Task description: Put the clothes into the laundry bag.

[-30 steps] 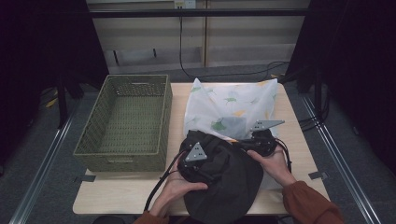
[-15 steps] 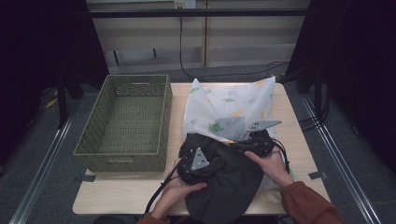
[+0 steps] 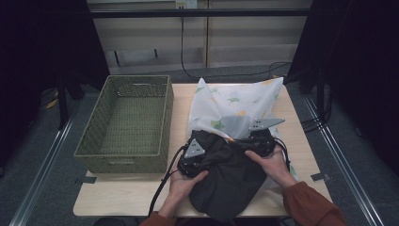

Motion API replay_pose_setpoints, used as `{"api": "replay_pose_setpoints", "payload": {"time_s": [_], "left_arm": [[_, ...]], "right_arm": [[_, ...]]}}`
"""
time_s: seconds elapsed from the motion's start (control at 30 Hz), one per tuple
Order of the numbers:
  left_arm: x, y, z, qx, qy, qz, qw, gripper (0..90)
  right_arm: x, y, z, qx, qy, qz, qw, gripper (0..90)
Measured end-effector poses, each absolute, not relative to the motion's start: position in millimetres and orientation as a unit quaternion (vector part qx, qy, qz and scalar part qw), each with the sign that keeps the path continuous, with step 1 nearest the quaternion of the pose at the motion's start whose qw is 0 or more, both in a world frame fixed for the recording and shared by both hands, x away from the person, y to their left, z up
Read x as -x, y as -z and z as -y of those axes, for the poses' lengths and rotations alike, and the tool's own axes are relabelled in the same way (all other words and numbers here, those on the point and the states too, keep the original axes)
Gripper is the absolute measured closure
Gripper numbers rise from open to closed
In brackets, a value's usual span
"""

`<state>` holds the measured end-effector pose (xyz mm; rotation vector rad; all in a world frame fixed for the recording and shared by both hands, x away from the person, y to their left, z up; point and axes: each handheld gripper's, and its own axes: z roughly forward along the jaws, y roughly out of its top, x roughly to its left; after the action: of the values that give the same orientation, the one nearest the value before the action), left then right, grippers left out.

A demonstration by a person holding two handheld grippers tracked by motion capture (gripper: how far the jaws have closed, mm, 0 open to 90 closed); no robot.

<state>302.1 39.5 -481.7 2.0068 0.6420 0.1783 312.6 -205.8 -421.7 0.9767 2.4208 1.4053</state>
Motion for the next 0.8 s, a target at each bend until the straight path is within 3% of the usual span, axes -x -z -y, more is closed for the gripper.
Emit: {"api": "replay_pose_setpoints", "payload": {"time_s": [0.2, 0.33, 0.53, 0.6, 0.7, 0.8], "left_arm": [[-301, 474, -13, -0.835, -0.081, -0.248, 0.484, 81.3], [-310, 466, -12, -0.806, -0.088, -0.275, 0.516, 82.7], [-311, 411, -27, -0.764, -0.118, -0.279, 0.57, 85.6], [-312, 395, -31, -0.765, -0.151, -0.274, 0.563, 85.7], [-319, 400, -27, -0.77, -0.173, -0.283, 0.545, 85.7], [-333, 436, -9, -0.789, -0.157, -0.301, 0.512, 85.5]], "right_arm": [[-308, 406, 187, -0.296, -0.487, -0.816, 0.096, 88.9], [-302, 390, 186, -0.286, -0.512, -0.804, 0.097, 88.9], [-297, 362, 202, -0.272, -0.565, -0.773, 0.091, 88.9], [-297, 361, 202, -0.273, -0.566, -0.773, 0.093, 88.9], [-297, 367, 199, -0.277, -0.558, -0.777, 0.086, 88.9], [-299, 376, 189, -0.28, -0.543, -0.789, 0.069, 88.9]]}}
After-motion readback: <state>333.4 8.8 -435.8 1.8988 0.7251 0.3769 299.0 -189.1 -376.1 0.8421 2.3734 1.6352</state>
